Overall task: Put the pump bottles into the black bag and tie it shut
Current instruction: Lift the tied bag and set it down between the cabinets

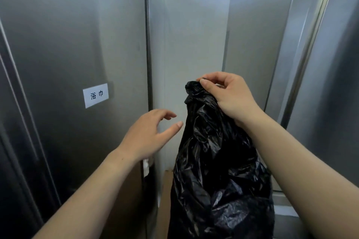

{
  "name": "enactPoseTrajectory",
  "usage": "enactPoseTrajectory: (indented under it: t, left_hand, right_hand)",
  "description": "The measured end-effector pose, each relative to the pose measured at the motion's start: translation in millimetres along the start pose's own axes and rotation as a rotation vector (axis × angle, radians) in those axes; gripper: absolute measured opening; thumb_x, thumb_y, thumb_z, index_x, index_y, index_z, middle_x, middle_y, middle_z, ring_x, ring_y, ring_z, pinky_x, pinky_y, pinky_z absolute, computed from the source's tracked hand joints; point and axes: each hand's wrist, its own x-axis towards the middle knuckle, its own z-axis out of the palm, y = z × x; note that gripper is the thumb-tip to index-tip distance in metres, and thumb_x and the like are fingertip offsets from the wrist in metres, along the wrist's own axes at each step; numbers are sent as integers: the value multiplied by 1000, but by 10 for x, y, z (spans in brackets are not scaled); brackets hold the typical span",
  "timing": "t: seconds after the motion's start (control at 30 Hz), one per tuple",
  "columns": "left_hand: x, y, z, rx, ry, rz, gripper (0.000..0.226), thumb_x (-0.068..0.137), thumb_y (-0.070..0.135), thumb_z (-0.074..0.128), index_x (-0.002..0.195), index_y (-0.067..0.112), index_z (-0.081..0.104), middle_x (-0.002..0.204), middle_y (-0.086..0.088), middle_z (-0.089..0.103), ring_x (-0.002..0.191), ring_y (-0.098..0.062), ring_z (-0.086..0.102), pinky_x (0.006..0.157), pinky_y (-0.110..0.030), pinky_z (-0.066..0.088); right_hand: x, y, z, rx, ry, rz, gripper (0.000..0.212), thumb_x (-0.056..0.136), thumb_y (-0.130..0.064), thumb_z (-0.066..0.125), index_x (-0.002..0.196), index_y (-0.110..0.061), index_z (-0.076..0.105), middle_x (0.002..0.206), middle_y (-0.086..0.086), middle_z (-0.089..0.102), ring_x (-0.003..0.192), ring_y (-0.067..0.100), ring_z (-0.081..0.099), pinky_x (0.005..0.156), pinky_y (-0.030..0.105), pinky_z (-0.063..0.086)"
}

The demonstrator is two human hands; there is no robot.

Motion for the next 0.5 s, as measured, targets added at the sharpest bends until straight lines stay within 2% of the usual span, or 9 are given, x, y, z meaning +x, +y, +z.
enactPoseTrajectory:
  t: [0.1, 0.23, 0.37, 0.5]
  left_hand:
    - [-62, -123, -53, -16, -15, -16, 54, 78, 75, 36, 114, 39, 55, 114, 19, 59, 109, 1, 51, 90, -27, 44]
    - [-244, -280, -34, -26, -50, -43, 62, 75, 79, 31, 116, 39, 55, 115, 19, 58, 108, 1, 51, 89, -27, 44]
    - [-360, -395, -43, -55, -52, -81, 57, 76, 75, 35, 114, 39, 57, 114, 20, 59, 107, 1, 52, 87, -23, 43]
    - [-414, -371, -39, -254, -75, -79, 53, 76, 74, 40, 112, 40, 59, 112, 22, 61, 106, 5, 54, 90, -27, 45]
  right_hand:
    - [98, -5, 35, -6, 33, -15, 13, 87, -13, 64, 78, -22, 68, 80, -2, 68, 62, -3, 61, 68, 13, 51]
    - [209, 39, -40, -37, 88, -2, 4, 87, -14, 64, 89, -13, 68, 83, 3, 68, 69, 5, 61, 72, 19, 52]
    - [466, -98, -104, -43, 129, -14, 6, 88, -14, 63, 86, -16, 69, 62, -12, 70, 62, 2, 62, 70, 20, 54]
    - [660, -155, -39, -49, 173, -32, 11, 88, -13, 63, 96, -8, 68, 59, -14, 68, 63, 5, 61, 75, 25, 54]
